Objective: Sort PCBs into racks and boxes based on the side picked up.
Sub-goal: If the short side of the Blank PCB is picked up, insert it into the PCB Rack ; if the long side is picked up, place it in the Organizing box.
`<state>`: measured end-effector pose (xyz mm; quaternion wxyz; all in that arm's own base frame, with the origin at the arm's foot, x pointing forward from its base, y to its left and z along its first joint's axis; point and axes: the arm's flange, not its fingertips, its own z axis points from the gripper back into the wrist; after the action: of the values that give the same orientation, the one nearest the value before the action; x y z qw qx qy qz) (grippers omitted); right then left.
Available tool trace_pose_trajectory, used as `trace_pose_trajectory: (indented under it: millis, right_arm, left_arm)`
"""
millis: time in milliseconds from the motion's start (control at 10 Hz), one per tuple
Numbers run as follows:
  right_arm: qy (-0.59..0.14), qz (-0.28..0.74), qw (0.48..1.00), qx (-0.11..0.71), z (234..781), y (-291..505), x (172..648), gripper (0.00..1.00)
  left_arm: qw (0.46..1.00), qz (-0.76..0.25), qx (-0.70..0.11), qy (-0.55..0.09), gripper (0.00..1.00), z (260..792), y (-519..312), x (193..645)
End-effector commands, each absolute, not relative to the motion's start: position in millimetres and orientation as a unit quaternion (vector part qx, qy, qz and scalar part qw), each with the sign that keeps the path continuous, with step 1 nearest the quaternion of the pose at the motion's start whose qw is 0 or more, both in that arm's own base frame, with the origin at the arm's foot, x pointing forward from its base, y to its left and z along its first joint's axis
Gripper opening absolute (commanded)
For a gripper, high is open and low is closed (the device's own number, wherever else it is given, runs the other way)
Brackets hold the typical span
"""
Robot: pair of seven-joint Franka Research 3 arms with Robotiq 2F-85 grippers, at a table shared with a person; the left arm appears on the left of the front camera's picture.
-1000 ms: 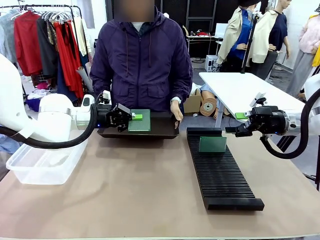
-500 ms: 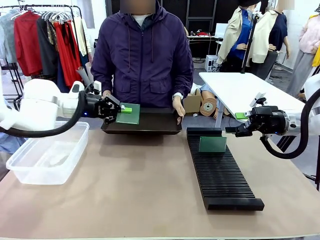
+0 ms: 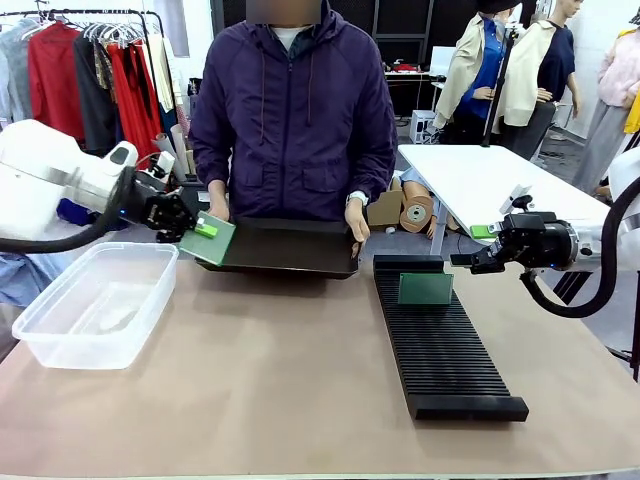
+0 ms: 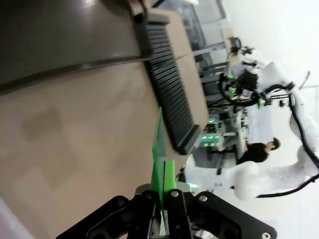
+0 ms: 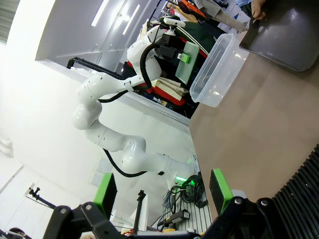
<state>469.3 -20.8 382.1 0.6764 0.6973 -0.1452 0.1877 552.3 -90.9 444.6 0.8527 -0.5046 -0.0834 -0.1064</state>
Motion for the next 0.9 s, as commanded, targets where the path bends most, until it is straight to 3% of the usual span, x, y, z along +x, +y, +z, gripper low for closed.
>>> trace_pose_trajectory:
  millis: [0, 800]
  right_arm:
    - [-0.147, 0.191, 0.676, 0.697, 384.3, -20.4, 470.3, 1.0]
    - [-0.147, 0.191, 0.676, 0.697, 384.3, -20.4, 470.3, 1.0]
  left_arm:
    - [0.881, -0.104, -0.456, -0.074, 0.0, 465.5, -76.0, 553.8]
    - [0.964, -0.055, -0.253, -0.067, 0.0, 502.6, 10.6, 550.7]
